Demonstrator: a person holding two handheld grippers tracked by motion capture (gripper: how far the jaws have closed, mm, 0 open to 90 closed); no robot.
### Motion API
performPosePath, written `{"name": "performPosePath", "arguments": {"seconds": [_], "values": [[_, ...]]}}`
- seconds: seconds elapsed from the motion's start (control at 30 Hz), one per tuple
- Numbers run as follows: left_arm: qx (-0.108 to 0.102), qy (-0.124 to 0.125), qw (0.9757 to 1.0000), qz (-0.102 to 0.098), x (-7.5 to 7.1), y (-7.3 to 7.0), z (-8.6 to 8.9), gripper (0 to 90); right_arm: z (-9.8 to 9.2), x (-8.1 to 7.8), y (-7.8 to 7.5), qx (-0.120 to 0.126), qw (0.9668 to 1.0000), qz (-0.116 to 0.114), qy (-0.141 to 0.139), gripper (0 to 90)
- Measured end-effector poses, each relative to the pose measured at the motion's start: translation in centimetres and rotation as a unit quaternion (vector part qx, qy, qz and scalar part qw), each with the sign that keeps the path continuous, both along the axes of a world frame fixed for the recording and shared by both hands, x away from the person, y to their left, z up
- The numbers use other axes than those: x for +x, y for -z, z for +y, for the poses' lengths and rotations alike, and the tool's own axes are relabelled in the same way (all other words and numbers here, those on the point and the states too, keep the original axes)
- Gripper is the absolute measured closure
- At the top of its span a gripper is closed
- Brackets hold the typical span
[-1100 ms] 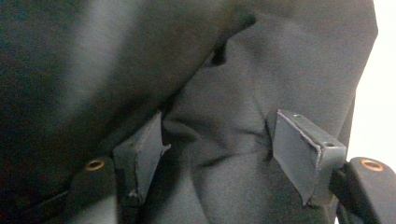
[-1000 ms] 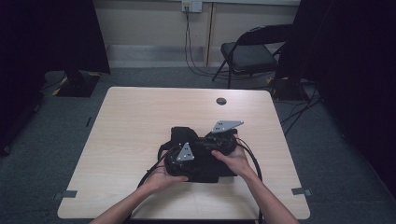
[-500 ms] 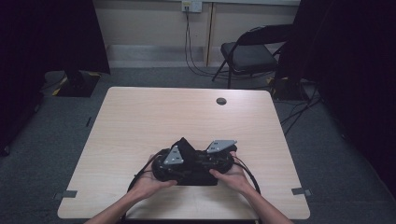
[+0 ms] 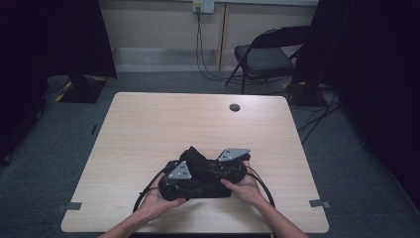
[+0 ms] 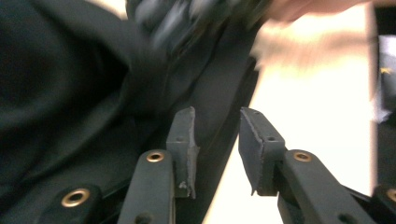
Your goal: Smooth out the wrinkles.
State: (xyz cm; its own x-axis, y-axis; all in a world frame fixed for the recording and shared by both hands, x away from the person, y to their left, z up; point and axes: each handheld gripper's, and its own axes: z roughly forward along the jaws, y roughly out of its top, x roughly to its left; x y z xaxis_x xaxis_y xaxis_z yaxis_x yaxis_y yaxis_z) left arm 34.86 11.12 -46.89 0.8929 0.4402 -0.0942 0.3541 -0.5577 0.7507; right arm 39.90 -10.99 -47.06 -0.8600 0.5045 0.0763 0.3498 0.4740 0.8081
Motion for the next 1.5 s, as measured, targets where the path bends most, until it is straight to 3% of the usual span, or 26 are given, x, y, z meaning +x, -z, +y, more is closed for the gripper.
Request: {"name": "performPosePath", "arguments": {"seconds": [0.03, 0.1, 0.17, 0.3, 0.4, 0.47, 0.53, 0.63, 0.7, 0.8, 0.83, 0.9, 0.97, 1.07, 1.2, 1.3, 1.33, 1.37, 1.43, 1.5], "values": [[0.002, 0.004, 1.0, 0.007, 0.1, 0.3, -0.2, 67.6, 0.1, -0.1, -0.2, 0.0, 1.0, -0.006, 0.005, 75.2], [0.023, -0.011, 0.9997, -0.005, 0.1, 0.7, -0.7, 68.4, 0.0, -0.3, -0.5, 0.001, 0.9999, -0.014, 0.009, 75.2], [0.039, -0.021, 0.999, -0.013, 0.1, 0.9, -1.2, 67.0, -0.4, -0.3, -1.1, 0.019, 0.9997, -0.011, 0.013, 75.2], [0.026, -0.038, 0.9986, -0.025, 0.5, 1.1, -1.7, 64.1, -1.0, -0.9, -1.7, 0.028, 0.9996, -0.006, 0.004, 72.8], [0.031, -0.039, 0.9984, -0.028, 0.5, 1.3, -2.0, 63.0, -1.2, -2.0, -1.0, 0.009, 0.9997, 0.008, -0.023, 67.6], [0.03, -0.033, 0.9989, -0.016, 0.5, 1.1, -1.7, 63.2, -1.3, -2.6, -0.1, 0.008, 0.9996, 0.009, -0.024, 67.6], [0.009, -0.028, 0.9996, -0.006, 0.4, 0.2, -0.8, 63.3, -1.5, -2.6, 0.5, 0.016, 0.9996, 0.008, -0.02, 68.5], [-0.023, -0.019, 0.9995, -0.013, -0.2, -1.6, 0.6, 63.4, -1.4, -2.5, 0.8, 0.008, 0.9997, -0.007, -0.024, 68.7], [-0.058, -0.006, 0.9979, -0.03, -0.4, -3.3, 1.4, 63.2, -1.2, -2.4, 1.0, 0.001, 0.9994, -0.02, -0.029, 68.6], [-0.1, -0.022, 0.9939, -0.04, 0.8, -5.3, 1.1, 61.1, -0.6, -2.4, 1.1, -0.009, 0.9989, -0.034, -0.032, 68.2], [-0.103, -0.027, 0.993, -0.05, 1.4, -5.7, 0.6, 61.1, -0.5, -2.4, 1.1, -0.008, 0.9989, -0.033, -0.033, 67.5], [-0.08, -0.03, 0.9946, -0.06, 3.0, -5.8, -0.8, 57.7, -0.4, -2.5, 0.8, -0.009, 0.9989, -0.03, -0.035, 62.3], [-0.053, -0.036, 0.9952, -0.074, 4.5, -5.0, -1.7, 55.7, -0.3, -2.9, 0.5, -0.013, 0.9988, -0.031, -0.036, 56.2], [-0.024, -0.05, 0.9975, -0.044, 6.0, -2.9, -1.3, 55.4, -0.4, -3.7, -0.3, -0.014, 0.9989, -0.028, -0.035, 48.8], [-0.021, -0.046, 0.998, -0.04, 5.2, -2.3, 0.1, 56.9, -2.1, -4.8, -1.9, 0.009, 0.9994, -0.008, -0.033, 43.7], [0.005, -0.026, 0.998, -0.057, 3.9, -2.2, 0.7, 54.4, -4.7, -4.7, -3.3, 0.039, 0.9991, -0.013, 0.009, 45.8], [0.006, -0.024, 0.998, -0.057, 3.7, -2.1, 0.7, 51.0, -6.0, -4.0, -4.2, 0.054, 0.9975, -0.02, 0.041, 50.1], [0.005, -0.023, 0.9982, -0.055, 3.5, -2.1, 0.8, 51.0, -6.0, -4.0, -4.2, 0.054, 0.9975, -0.02, 0.041, 50.1], [0.006, -0.02, 0.9982, -0.056, 3.2, -2.0, 0.9, 48.6, -6.4, -3.0, -4.6, 0.061, 0.9956, -0.02, 0.068, 54.3], [0.009, -0.017, 0.9983, -0.055, 3.1, -2.0, 1.0, 47.7, -6.1, -2.2, -4.2, 0.042, 0.9945, -0.016, 0.095, 55.8]]}}
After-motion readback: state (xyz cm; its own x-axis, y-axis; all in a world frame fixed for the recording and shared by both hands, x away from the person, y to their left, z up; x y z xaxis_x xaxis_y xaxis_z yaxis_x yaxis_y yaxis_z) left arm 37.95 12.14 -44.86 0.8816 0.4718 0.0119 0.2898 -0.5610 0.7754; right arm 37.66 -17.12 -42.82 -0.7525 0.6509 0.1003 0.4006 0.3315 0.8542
